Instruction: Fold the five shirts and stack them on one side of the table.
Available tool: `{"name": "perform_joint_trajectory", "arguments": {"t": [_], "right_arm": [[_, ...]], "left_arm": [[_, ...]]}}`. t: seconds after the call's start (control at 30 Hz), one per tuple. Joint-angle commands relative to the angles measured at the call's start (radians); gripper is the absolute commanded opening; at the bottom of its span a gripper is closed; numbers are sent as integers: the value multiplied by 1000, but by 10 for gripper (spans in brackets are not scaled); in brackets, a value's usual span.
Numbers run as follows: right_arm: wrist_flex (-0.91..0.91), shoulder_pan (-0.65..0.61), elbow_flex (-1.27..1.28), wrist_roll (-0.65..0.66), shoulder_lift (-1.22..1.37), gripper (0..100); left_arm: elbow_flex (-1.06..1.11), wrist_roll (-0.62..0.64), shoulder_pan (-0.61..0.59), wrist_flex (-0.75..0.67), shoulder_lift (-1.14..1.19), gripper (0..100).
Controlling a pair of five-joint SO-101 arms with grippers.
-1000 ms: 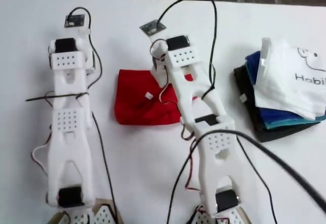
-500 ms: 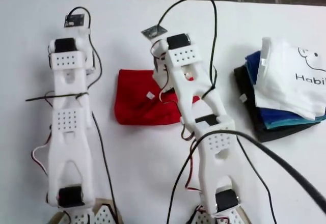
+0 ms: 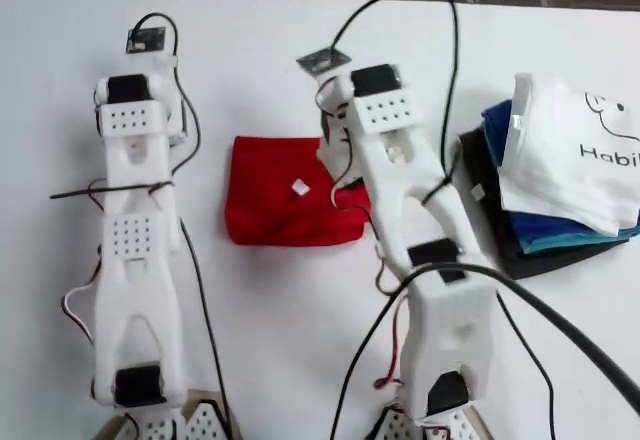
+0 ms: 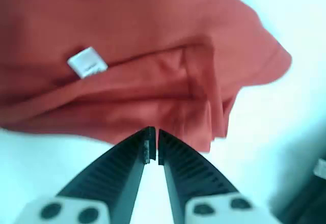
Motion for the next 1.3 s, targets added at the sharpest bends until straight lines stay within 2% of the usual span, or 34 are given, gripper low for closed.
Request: {"name": "perform_joint_trajectory", "arguments": {"t": [0.0,0.2,0.4,0.6,0.7,0.93,1.27], "right_arm": [[-51,7,126,0,-171,22],[-125,7,338,0,-259,22],[-182,7,342,54,-282,22],[-481,10,331,55,-203,21],[-562,5,305,72,-84,21],[-558,13,123,121,130,21],[-455,5,-48,120,163,21]], "left_arm": [[-31,6,-8,-23,-3,27],[-31,6,-8,-23,-3,27],[-31,6,-8,-23,-3,27],[-31,6,-8,-23,-3,27],[-31,6,-8,-23,-3,27],[-31,6,-8,-23,-3,27],[-31,6,-8,-23,-3,27]]}}
